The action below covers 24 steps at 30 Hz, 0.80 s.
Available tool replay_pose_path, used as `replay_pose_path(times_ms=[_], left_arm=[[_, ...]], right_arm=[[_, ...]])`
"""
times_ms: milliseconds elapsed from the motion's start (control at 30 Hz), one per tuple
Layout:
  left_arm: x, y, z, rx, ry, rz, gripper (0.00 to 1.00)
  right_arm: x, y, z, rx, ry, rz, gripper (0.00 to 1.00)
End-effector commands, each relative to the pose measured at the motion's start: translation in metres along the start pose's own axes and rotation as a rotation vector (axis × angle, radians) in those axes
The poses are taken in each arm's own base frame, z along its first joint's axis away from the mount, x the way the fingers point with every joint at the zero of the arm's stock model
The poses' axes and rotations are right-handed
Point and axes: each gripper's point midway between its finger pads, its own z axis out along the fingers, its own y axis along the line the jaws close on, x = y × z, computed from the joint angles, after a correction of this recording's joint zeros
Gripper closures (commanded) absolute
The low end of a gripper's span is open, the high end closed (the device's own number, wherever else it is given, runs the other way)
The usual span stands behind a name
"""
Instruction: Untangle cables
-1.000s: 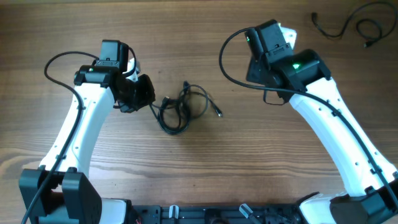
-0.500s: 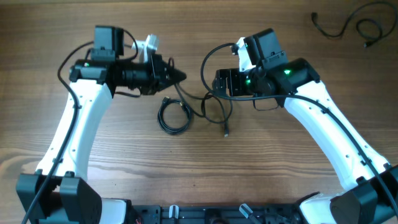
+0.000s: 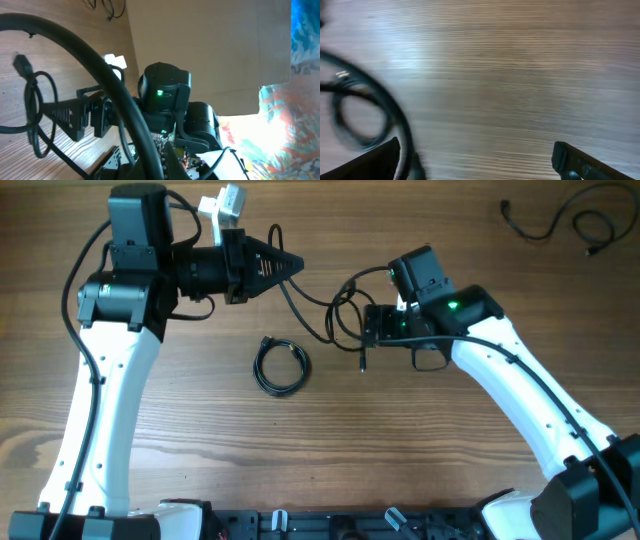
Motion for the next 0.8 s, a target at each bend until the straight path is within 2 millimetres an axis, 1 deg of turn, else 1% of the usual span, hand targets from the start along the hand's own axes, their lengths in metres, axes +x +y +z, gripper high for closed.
replay_pose_path(times_ms=[0, 33, 100, 167, 200, 233, 267, 333, 400, 433, 500, 533, 600, 633, 767], left_arm=[[0.003, -0.016, -0.003, 0.029, 0.007, 0.026, 0.96], [0.002, -0.012, -0.004, 0.012, -0.005, 0.024, 0.96], [-0.003, 0.003, -0.01, -0.05, -0.045, -0.038, 0.96], [-0.005, 0.009, -0.016, -0.064, -0.061, -0.064, 0.96], [-0.008, 0.013, -0.023, -0.072, -0.077, -0.086, 0.96], [-0.013, 0.022, -0.033, -0.101, -0.112, -0.122, 0.96], [-0.016, 0.036, -0.04, -0.163, -0.152, -0.168, 0.96], [-0.019, 0.07, -0.055, -0.323, -0.232, -0.258, 0.96], [-0.019, 0.096, -0.069, -0.467, -0.295, -0.312, 0.96], [-0.018, 0.107, -0.075, -0.535, -0.319, -0.332, 0.96], [-0.016, 0.123, -0.087, -0.64, -0.357, -0.356, 0.96], [-0.016, 0.133, -0.096, -0.706, -0.386, -0.365, 0.96], [-0.014, 0.144, -0.107, -0.792, -0.418, -0.379, 0.96], [-0.013, 0.144, -0.107, -0.794, -0.415, -0.382, 0.96], [-0.01, 0.141, -0.097, -0.791, -0.388, -0.364, 0.96]], right_arm=[[-0.006, -0.059, 0.001, 0.275, -0.051, 0.083, 0.0], [-0.007, -0.072, -0.001, 0.31, -0.049, 0.104, 0.0], [-0.007, -0.113, -0.006, 0.386, -0.027, 0.191, 0.0], [-0.007, -0.139, -0.009, 0.416, -0.015, 0.263, 0.0], [-0.007, -0.157, -0.011, 0.428, -0.012, 0.32, 0.0], [-0.007, -0.175, -0.013, 0.417, -0.003, 0.386, 0.0], [-0.008, -0.18, -0.01, 0.351, 0.013, 0.417, 0.0], [-0.015, -0.178, -0.006, 0.213, 0.014, 0.426, 0.0], [-0.023, -0.174, -0.005, 0.122, 0.0, 0.434, 0.0], [-0.029, -0.168, -0.005, 0.052, -0.013, 0.439, 0.0], [-0.034, -0.17, -0.006, 0.044, -0.031, 0.432, 0.0], [-0.034, -0.174, -0.006, 0.068, -0.04, 0.436, 0.0], [-0.034, -0.191, -0.008, 0.168, -0.066, 0.527, 0.0], [-0.035, -0.192, -0.008, 0.169, -0.076, 0.563, 0.0], [-0.047, -0.168, -0.006, 0.021, -0.083, 0.525, 0.0]])
